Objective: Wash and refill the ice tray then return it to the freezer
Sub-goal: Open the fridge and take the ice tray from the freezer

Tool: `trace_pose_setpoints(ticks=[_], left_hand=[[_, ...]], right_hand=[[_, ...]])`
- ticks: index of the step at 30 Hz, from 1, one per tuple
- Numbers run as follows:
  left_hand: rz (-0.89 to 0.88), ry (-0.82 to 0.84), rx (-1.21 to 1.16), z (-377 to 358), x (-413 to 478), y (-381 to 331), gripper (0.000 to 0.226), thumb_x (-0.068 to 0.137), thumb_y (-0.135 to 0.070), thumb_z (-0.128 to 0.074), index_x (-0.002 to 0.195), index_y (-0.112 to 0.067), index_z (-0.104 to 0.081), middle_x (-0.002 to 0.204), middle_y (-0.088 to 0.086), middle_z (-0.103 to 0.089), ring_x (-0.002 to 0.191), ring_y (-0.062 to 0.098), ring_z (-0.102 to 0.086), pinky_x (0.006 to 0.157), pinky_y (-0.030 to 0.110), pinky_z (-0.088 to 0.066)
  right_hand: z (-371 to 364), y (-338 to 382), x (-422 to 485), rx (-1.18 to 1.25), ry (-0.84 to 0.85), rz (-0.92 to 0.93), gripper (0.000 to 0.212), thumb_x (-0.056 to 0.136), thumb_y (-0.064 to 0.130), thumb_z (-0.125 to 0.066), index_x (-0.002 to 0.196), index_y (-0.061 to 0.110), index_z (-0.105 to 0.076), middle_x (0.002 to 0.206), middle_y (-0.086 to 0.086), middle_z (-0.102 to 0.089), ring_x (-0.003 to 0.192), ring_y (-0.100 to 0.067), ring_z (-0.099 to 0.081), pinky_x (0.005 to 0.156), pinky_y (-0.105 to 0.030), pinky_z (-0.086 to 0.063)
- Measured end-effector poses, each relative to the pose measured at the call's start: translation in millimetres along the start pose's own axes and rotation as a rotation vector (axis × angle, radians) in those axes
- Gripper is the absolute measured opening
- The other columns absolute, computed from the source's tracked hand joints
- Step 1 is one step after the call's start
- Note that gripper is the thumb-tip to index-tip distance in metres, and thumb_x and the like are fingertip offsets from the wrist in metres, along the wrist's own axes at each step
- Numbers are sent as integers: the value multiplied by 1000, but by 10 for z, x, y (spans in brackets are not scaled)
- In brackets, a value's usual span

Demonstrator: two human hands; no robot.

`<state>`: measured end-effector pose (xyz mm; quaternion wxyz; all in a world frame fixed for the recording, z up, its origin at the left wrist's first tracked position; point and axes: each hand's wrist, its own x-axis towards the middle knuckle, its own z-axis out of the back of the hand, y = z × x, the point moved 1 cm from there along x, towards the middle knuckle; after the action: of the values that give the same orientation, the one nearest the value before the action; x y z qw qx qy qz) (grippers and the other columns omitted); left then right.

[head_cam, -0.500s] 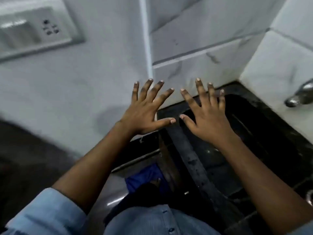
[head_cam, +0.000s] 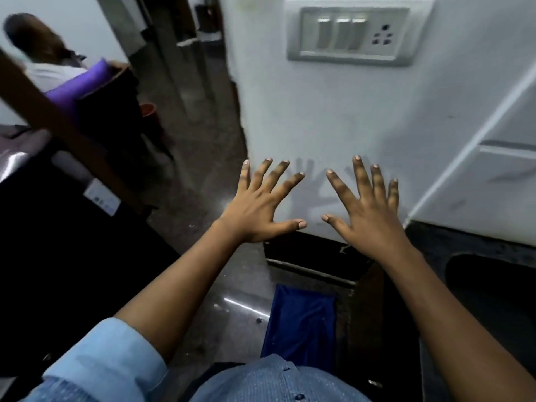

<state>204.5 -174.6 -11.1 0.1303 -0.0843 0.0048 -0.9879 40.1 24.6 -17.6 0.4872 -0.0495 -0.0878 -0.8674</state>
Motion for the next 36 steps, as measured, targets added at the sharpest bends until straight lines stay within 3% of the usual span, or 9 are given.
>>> trace_pose_setpoints(ticks=[7, 17, 25, 31, 36], left_hand=[[206, -44, 39, 157, -830, 784, 99, 88, -92, -38, 168, -40, -14, 177, 2, -12, 164, 32, 1, 125, 70, 5], [442, -47, 82, 211, -1743, 1452, 103, 86, -94, -35, 169, -41, -6, 178, 1, -7, 164, 32, 1, 124, 71, 5], [751, -41, 122, 388, -2357, 1674, 103, 85, -96, -32, 168, -41, -6, 178, 2, -5, 164, 33, 2, 124, 72, 6], [903, -41, 253, 510, -2953, 1676, 97, 88, -89, -39, 168, -36, -21, 178, 3, -9, 164, 34, 2, 122, 75, 5], [928, -85, 344, 703, -3759, 1784, 92, 90, -84, -46, 165, -33, -33, 177, 4, -16, 164, 35, -4, 121, 77, -1]], right_hand=[[-169, 1053, 487, 39, 36, 198, 94, 91, 75, -50, 162, 50, 6, 172, 1, 25, 159, -39, 13, 121, -71, 3], [-319, 2117, 776, 124, 113, 353, 81, 95, 77, -35, 162, 52, 5, 169, 4, 32, 158, -37, 20, 121, -68, 11], [-417, 2850, 1104, 230, 193, 592, 83, 95, 73, -42, 162, 52, 3, 170, 4, 29, 159, -35, 18, 121, -70, 5], [-623, 3486, 1019, 301, 261, 792, 82, 98, 69, -44, 162, 52, 5, 168, 5, 34, 158, -36, 19, 121, -70, 4], [-660, 4045, 766, 501, 360, 986, 76, 100, 59, -49, 163, 48, -9, 171, 12, 24, 161, -25, 12, 125, -55, -9]])
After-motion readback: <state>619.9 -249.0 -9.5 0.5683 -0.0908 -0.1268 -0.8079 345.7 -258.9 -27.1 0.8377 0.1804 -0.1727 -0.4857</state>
